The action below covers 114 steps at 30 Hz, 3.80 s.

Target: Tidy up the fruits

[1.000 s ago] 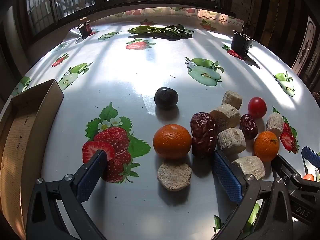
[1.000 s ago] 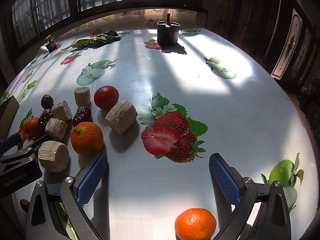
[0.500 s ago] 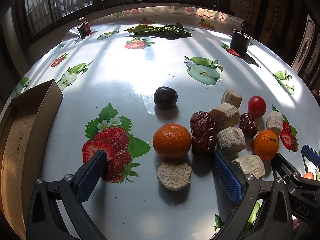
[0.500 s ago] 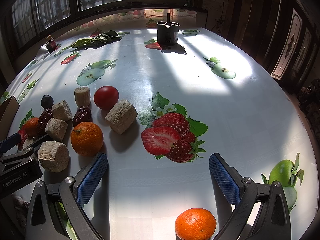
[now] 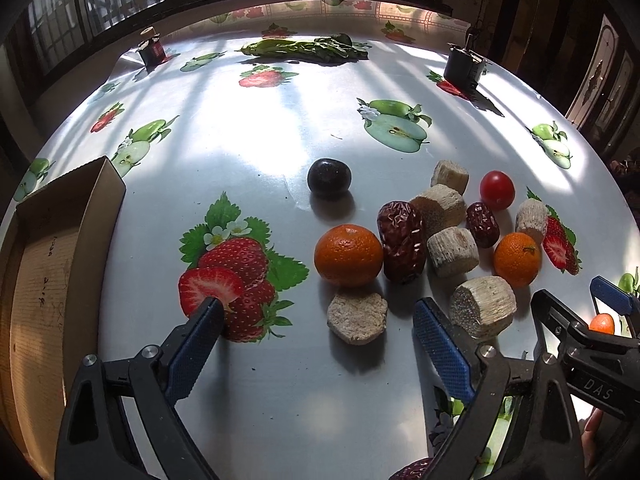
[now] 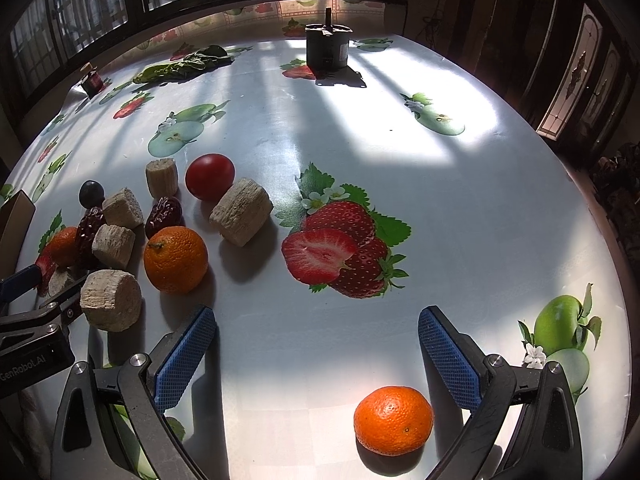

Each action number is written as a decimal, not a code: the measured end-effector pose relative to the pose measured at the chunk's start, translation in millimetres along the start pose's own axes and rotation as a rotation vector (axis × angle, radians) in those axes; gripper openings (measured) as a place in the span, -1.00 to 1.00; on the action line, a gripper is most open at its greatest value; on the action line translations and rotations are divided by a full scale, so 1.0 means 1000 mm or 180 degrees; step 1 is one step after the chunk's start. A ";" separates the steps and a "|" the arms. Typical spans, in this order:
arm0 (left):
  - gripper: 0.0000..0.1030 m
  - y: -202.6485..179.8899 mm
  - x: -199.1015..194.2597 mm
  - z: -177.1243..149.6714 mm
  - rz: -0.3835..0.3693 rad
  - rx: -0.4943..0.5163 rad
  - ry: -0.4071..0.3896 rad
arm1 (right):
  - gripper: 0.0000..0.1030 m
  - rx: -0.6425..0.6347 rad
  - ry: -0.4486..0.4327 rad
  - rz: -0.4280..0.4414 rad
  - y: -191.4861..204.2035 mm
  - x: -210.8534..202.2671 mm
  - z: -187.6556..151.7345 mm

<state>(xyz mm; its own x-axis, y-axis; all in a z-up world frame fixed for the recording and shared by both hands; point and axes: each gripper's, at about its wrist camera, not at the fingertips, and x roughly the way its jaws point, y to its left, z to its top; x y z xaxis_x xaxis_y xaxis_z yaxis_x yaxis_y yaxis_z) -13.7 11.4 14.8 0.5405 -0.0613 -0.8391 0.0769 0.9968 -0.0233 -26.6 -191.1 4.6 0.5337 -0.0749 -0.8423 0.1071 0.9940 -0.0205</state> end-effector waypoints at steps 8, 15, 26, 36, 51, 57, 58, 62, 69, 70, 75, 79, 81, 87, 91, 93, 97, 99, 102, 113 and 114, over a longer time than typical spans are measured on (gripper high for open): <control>0.84 0.027 -0.110 -0.014 0.0204 -0.0138 -0.1026 | 0.95 0.0167 -0.0371 0.0005 0.000 -0.045 -0.010; 0.85 0.063 -0.158 -0.028 0.0382 -0.0455 -0.1397 | 0.96 0.0330 -0.1516 -0.0129 0.021 -0.133 -0.045; 0.85 0.089 -0.172 -0.049 0.0413 -0.0522 -0.1416 | 0.98 0.0197 -0.1677 -0.0066 0.057 -0.158 -0.057; 0.85 0.090 -0.175 -0.059 0.0408 -0.0440 -0.1426 | 0.98 0.0104 -0.1570 -0.0036 0.074 -0.155 -0.064; 0.85 0.068 -0.160 -0.052 0.0447 -0.0291 -0.1207 | 0.98 0.0148 -0.1515 -0.0013 0.063 -0.146 -0.066; 0.85 0.059 -0.154 -0.051 0.0479 -0.0237 -0.1162 | 0.98 0.0167 -0.1510 -0.0011 0.055 -0.141 -0.066; 0.85 0.058 -0.152 -0.051 0.0479 -0.0231 -0.1149 | 0.98 0.0173 -0.1512 -0.0008 0.053 -0.141 -0.065; 0.85 0.057 -0.145 -0.050 0.0351 -0.0212 -0.1072 | 0.98 0.0173 -0.1517 -0.0004 0.045 -0.139 -0.063; 0.85 0.081 -0.138 -0.046 0.0197 -0.0416 -0.1003 | 0.98 0.0102 -0.1299 0.0126 0.007 -0.134 -0.041; 0.85 0.082 -0.137 -0.045 0.0178 -0.0427 -0.0979 | 0.98 0.0105 -0.1262 0.0130 -0.001 -0.133 -0.038; 0.85 0.069 -0.119 -0.044 -0.0074 -0.0315 -0.0749 | 0.98 0.0133 -0.1091 0.0100 -0.033 -0.124 -0.028; 0.85 0.038 -0.102 -0.050 -0.0381 -0.0041 -0.0500 | 0.98 0.0180 -0.0902 0.0417 -0.043 -0.112 -0.026; 0.85 0.021 -0.095 -0.055 -0.0546 0.0105 -0.0379 | 0.98 0.0205 -0.0843 0.0468 -0.046 -0.105 -0.025; 0.68 -0.007 -0.086 -0.066 -0.0745 0.0508 -0.0253 | 0.47 0.0255 -0.0409 0.0520 -0.059 -0.075 -0.029; 0.32 -0.013 -0.072 -0.068 -0.0872 0.0607 -0.0082 | 0.44 0.0178 -0.0214 0.0502 -0.057 -0.061 -0.038; 0.20 -0.016 -0.065 -0.070 -0.0857 0.0647 -0.0005 | 0.44 0.0141 -0.0172 0.0516 -0.054 -0.058 -0.040; 0.01 -0.020 -0.054 -0.072 -0.0839 0.0684 0.0131 | 0.44 0.0039 -0.0081 0.0489 -0.045 -0.050 -0.039; -0.11 -0.021 -0.049 -0.073 -0.0865 0.0671 0.0182 | 0.44 -0.0009 -0.0030 0.0456 -0.040 -0.046 -0.040; -0.33 -0.023 -0.049 -0.073 -0.0847 0.0699 0.0146 | 0.28 -0.0075 0.0015 0.0409 -0.034 -0.041 -0.040; -0.51 0.001 -0.065 -0.071 -0.0952 0.0442 0.0007 | -0.37 -0.0224 -0.0061 0.0291 -0.016 -0.054 -0.041; -0.51 0.007 -0.072 -0.069 -0.0963 0.0399 -0.0044 | -0.37 -0.0252 -0.0090 0.0307 -0.012 -0.059 -0.041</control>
<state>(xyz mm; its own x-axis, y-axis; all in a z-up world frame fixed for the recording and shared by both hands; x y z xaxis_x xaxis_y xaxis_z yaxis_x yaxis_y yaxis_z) -109.9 26.1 37.9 0.4886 -0.3554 -0.7968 0.3377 0.9191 -0.2028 -94.0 -195.5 32.7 0.5619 0.0203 -0.8270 -0.0119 0.9998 0.0164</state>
